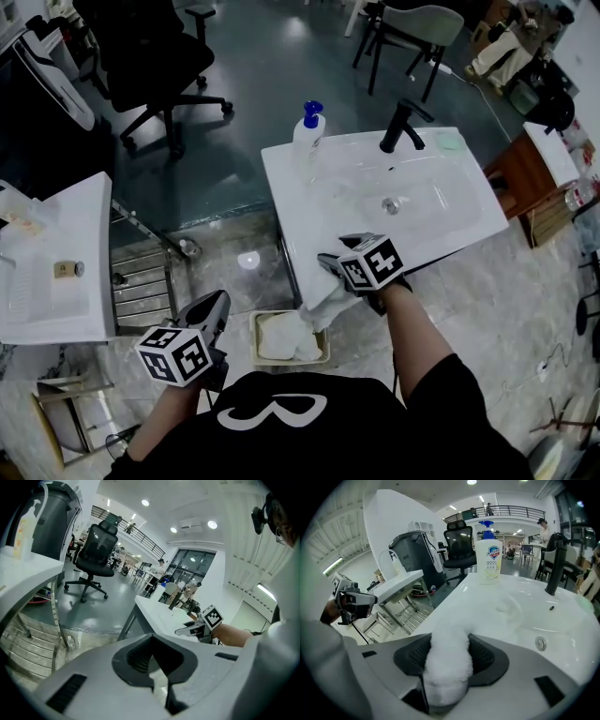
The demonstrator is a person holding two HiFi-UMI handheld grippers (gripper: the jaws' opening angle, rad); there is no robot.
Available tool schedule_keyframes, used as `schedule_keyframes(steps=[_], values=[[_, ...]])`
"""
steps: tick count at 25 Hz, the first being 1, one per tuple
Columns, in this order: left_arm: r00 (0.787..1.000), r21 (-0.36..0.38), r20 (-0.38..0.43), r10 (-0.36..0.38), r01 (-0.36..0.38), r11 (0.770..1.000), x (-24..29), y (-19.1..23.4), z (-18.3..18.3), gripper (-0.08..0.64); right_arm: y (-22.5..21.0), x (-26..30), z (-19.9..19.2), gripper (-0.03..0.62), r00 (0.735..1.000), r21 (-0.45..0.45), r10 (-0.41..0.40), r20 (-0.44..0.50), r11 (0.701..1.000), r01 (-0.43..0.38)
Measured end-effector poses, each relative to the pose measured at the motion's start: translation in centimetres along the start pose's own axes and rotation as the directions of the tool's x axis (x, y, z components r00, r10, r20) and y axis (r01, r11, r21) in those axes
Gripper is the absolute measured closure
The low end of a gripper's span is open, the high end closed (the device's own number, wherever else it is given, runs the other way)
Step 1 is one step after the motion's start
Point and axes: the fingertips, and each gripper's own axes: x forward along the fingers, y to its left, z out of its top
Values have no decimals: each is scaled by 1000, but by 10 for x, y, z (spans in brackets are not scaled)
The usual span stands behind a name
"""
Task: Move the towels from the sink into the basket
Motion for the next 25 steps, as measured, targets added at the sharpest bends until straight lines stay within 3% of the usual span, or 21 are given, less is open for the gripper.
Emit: schedule_keyframes(steps=[5,11,17,25], values=[[1000,19,5,-19,19,1000,-3,-3,10,554,1,-8,0,433,999,7,-40,28,999,40],[998,15,-13,-55,56,998,-4,-8,13,554,7,-36,7,456,987,106,-89,136,992,75],[993,80,-43,-110,113,990,-15,-25,21,554,30,-81,15,460,957,143,-144,251,984,110],[979,116,-68,-190,197,974,-52,-51,12,555,81,-149,18,460,901,247,-189,391,964,95]])
